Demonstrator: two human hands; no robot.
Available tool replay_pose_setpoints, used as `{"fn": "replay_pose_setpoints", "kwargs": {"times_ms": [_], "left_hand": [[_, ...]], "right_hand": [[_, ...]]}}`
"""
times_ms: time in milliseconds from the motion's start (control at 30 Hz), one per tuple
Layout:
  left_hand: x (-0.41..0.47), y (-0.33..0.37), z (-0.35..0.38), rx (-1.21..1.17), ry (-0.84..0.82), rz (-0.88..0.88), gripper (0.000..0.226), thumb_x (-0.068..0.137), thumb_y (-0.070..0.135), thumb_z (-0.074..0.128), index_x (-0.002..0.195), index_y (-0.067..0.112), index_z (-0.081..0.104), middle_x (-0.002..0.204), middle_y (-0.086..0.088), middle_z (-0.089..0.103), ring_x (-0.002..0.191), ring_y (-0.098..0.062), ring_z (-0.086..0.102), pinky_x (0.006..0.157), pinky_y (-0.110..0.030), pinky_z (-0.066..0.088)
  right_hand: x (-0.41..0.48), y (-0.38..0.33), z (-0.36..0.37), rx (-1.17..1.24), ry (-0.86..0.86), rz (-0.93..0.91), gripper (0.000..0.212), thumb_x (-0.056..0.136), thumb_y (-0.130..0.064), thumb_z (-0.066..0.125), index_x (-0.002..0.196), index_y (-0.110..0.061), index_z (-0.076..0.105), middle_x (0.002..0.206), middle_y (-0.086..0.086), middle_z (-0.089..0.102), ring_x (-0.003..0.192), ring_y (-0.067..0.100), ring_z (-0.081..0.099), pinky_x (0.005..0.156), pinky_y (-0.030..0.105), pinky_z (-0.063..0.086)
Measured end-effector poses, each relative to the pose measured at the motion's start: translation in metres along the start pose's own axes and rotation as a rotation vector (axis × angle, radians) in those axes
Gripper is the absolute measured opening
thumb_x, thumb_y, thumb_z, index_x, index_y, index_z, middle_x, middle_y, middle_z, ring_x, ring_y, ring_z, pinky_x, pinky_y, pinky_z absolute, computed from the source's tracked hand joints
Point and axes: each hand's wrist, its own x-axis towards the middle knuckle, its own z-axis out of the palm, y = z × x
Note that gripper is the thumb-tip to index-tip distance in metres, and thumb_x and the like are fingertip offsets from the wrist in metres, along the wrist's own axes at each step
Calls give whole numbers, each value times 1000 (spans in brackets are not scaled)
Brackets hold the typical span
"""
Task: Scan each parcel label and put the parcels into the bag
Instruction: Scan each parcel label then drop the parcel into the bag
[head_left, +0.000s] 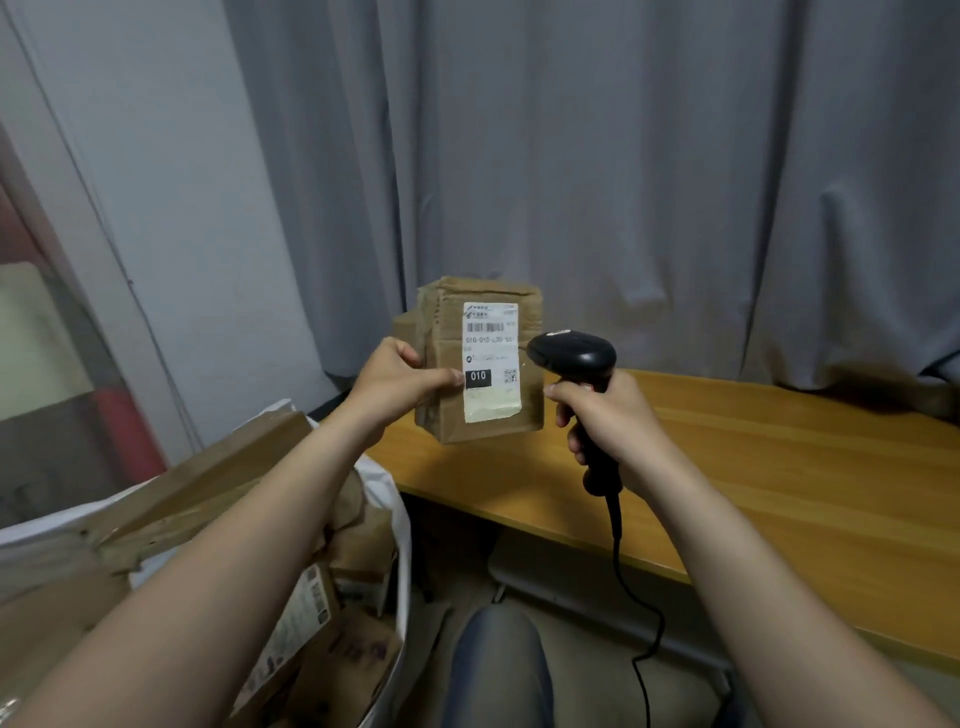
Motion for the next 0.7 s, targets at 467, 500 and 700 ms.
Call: {"fn": "replay_pose_setpoints", "kwargs": {"times_ms": [467, 500, 700], "left_hand": [[-73, 15, -157, 517, 219, 112, 35, 69, 28, 90, 81, 25, 58, 92, 6, 64, 91, -22, 62, 71, -35, 51], [-78, 15, -164, 578, 244, 129, 33, 69, 29, 90, 80, 26, 59, 94, 7, 62, 95, -23, 61, 74, -36, 51], [-97, 12, -185, 939, 349, 193, 23, 73, 37, 82, 79, 33, 60, 118, 9, 49, 114, -25, 44, 97, -45, 35]], "right_hand": [[-10, -9, 99, 19, -217, 9, 24, 96, -26, 70, 84, -5, 68, 69, 12, 59, 55, 25, 53, 52, 34, 43], [-12, -10, 104, 24, -227, 5, 23, 96, -25, 69, 85, -4, 68, 70, 12, 60, 54, 24, 53, 50, 33, 43], [-19, -16, 122, 34, -269, -14, 22, 96, -24, 69, 86, -4, 68, 71, 11, 60, 53, 22, 52, 50, 33, 42]]}}
